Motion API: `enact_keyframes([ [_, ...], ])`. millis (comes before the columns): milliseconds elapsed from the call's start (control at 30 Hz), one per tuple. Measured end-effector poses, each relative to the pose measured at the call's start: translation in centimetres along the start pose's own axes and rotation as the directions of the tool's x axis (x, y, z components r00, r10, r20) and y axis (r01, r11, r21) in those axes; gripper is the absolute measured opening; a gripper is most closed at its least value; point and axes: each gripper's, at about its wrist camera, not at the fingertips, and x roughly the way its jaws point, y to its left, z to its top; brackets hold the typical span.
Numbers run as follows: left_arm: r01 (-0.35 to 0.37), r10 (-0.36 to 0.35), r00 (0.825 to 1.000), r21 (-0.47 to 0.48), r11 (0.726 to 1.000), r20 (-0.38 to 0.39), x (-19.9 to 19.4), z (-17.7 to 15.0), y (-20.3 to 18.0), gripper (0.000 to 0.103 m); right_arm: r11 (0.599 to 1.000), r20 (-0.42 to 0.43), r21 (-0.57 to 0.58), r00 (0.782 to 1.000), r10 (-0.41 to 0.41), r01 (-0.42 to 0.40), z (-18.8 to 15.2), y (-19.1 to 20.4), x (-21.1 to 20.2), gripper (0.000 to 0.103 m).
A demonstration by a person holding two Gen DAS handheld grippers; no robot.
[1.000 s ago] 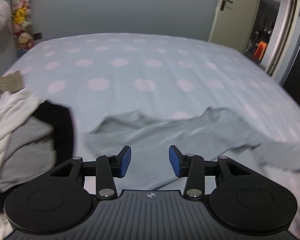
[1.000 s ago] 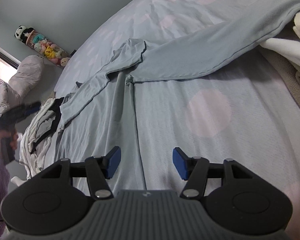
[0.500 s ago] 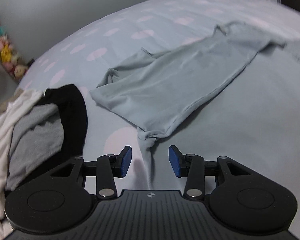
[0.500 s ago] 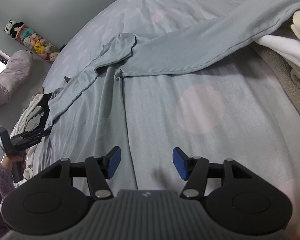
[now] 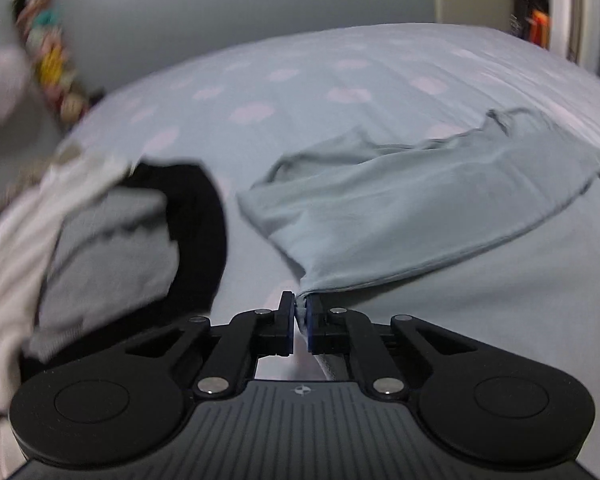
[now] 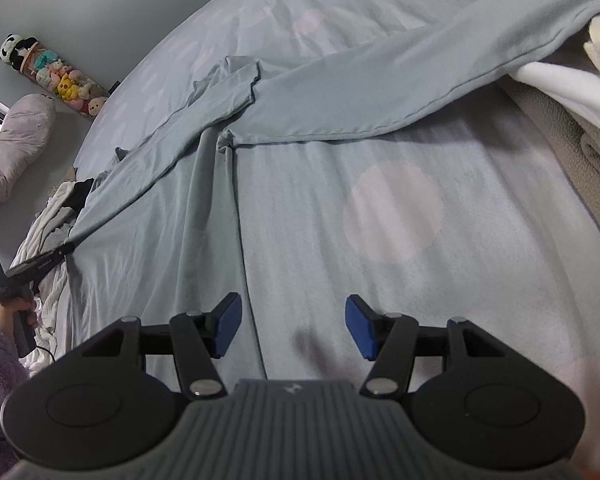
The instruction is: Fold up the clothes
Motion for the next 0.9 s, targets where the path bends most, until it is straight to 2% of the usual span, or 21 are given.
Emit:
enact_keyframes([
  [100,0.006,-0.006,1.000,0.011,1.000,-0.018,0.9,-0.6,-0.3,0.004,1.000,-0.010,-0.007,1.000,-0.014,0.014,0.0,0.1,0.1,0.061],
  [267,0.033,-0.034,0.999,-0.093,0.995,-0.013,1.5,-1.0,0.6,0.012,0.999,0.019,-0.044,1.000,-0.003,0.004,0.6,1.3,-0.6,0.061],
  [400,0.094,-0.095,0.995,-0.145,0.985,-0.003,0.7,-0.9,1.8,0.018,0.996,0.065,-0.083,0.998,0.019,-0.014,3.1,3.0,-0.2,0.061],
  [433,0.114,-0.114,0.993,-0.163,0.980,0.004,0.2,-0.9,2.2,0.025,0.995,0.076,-0.103,0.997,0.019,-0.011,3.9,3.6,0.2,0.060],
  [467,0.132,-0.132,0.991,-0.184,0.974,0.014,-0.3,-0.8,2.6,0.037,0.992,0.086,-0.124,0.996,0.020,-0.009,4.9,4.2,0.7,0.060],
  [533,0.165,-0.159,0.986,-0.222,0.961,0.042,-1.2,-0.5,3.5,0.049,0.987,0.098,-0.158,0.995,0.028,-0.012,6.7,5.1,1.7,0.060],
  [667,0.184,-0.170,0.983,-0.280,0.942,0.073,-1.6,1.4,5.5,0.049,0.976,0.098,-0.216,0.995,0.030,-0.009,10.5,6.8,4.4,0.060],
  [800,0.183,-0.168,0.983,-0.335,0.924,0.073,0.6,4.1,7.2,0.049,0.961,0.099,-0.278,0.995,0.016,0.012,14.0,8.3,7.2,0.060],
  [900,0.146,-0.129,0.989,-0.305,0.941,0.075,2.8,6.5,7.6,0.049,0.944,0.099,-0.328,0.995,-0.010,0.042,16.4,9.0,9.5,0.060],
])
